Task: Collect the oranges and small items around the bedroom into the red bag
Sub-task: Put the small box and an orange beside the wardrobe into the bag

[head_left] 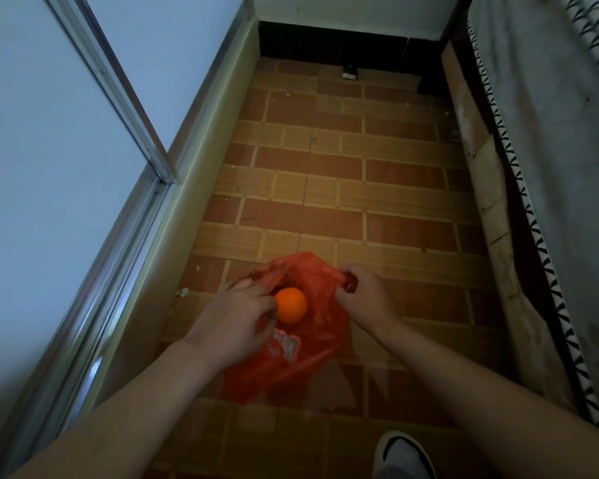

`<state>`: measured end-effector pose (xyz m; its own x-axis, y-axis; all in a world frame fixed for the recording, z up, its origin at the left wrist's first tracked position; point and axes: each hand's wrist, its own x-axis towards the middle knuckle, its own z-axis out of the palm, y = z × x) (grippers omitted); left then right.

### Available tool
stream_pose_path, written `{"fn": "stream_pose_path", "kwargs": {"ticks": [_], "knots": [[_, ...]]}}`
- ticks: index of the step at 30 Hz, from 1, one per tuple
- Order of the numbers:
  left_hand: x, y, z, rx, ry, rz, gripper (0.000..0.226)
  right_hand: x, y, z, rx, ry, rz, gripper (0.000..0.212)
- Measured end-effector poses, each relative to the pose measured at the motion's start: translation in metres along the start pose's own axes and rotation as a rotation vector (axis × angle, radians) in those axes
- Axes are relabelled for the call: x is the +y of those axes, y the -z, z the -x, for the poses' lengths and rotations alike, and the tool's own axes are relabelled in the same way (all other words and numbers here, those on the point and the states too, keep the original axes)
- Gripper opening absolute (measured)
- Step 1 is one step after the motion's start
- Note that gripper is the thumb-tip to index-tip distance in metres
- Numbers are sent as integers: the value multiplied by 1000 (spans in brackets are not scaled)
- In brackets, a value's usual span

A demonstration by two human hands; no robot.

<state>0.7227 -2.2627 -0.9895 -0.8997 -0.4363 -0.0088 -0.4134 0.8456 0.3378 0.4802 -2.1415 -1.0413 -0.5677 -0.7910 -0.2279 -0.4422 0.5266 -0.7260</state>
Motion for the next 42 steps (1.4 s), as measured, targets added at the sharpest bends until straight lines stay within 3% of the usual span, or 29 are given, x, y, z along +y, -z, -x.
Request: {"fn": "stream_pose_path", "kwargs": {"ticks": [3, 7, 9, 12, 15, 16, 18, 21, 25, 29, 35, 42], "knots": [[5, -1, 2, -96, 4, 58, 41, 1, -2, 3, -17, 18, -3, 18], [20, -12, 8, -465, -25, -146, 87, -2, -5, 11, -39, 40, 4, 35], [20, -15, 8, -523, -25, -219, 79, -4, -6, 14, -57, 33, 7, 39], [14, -15, 6, -474, 1, -273, 39, -6, -9, 16, -66, 43, 32, 45], [5, -19, 2, -351, 36, -285, 19, -7, -11, 16, -63, 66, 50, 50], [3, -20, 2, -318, 49, -258, 20, -7, -11, 16, -61, 68, 58, 50], [7, -20, 2, -340, 82, -209, 43, -8, -11, 15, -58, 63, 64, 49], [23, -22, 2, -518, 103, -256, 74, -9, -11, 15, -57, 55, 62, 50], [22, -23, 2, -628, 149, -399, 51, -8, -15, 18, -72, 50, 69, 51], [11, -12, 0, -520, 186, -387, 28, -8, -14, 19, -75, 78, 81, 48], [-6, -4, -2, -123, 203, -221, 13, -9, -5, 17, -29, 146, 27, 33], [0, 5, -8, 35, 242, -131, 19, -5, -13, 11, -51, 207, 44, 27]]}}
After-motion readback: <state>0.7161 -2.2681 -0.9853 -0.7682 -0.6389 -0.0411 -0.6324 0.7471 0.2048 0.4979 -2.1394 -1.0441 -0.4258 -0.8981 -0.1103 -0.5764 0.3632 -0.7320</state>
